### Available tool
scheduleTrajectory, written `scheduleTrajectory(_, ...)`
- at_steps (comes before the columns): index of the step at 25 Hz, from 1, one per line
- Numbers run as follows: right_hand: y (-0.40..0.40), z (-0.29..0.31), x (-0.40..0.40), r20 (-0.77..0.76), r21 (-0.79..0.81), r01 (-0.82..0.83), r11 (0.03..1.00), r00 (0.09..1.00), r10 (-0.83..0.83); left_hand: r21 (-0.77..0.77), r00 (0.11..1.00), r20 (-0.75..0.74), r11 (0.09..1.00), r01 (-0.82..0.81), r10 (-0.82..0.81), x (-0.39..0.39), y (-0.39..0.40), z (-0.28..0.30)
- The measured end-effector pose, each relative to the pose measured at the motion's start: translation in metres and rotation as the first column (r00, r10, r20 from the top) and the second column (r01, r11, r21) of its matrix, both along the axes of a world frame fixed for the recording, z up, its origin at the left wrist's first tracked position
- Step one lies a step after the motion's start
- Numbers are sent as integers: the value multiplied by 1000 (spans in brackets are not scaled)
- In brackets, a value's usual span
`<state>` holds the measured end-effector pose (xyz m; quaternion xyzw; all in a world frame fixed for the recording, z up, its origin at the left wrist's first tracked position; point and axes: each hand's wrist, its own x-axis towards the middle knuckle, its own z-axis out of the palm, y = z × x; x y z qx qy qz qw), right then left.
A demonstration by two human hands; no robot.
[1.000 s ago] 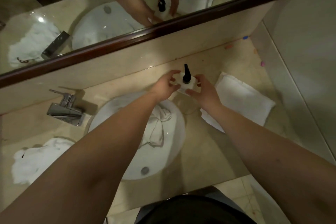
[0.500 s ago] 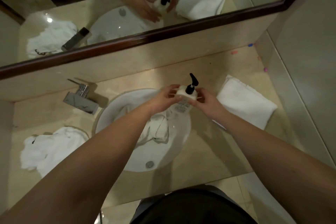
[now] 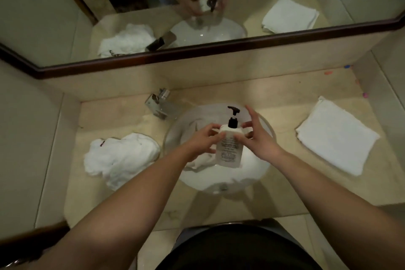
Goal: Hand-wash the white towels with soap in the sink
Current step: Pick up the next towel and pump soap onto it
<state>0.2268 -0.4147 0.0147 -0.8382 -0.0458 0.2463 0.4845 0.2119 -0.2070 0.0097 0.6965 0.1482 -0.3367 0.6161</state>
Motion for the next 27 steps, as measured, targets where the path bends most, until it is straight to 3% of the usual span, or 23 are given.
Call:
scheduleTrajectory(3,27,13,-10,44,-99,-133,986,989,138,-75,997,-48,995,-62,58,-21,26,-1)
scheduleTrajectory(6,50,14,-19,53,-112,-166,980,984,173,-97,995,-55,991,-90,85,-34,46,-8)
scheduleTrajectory(17,83,10,-32,43,-123,-133,983,989,139,-128,987,-57,979,-157,151,-54,68,-19)
scheduleTrajectory(27,70,12,-23,45,-88,-113,990,992,117,-127,992,-26,984,-122,120,-45,59,-15)
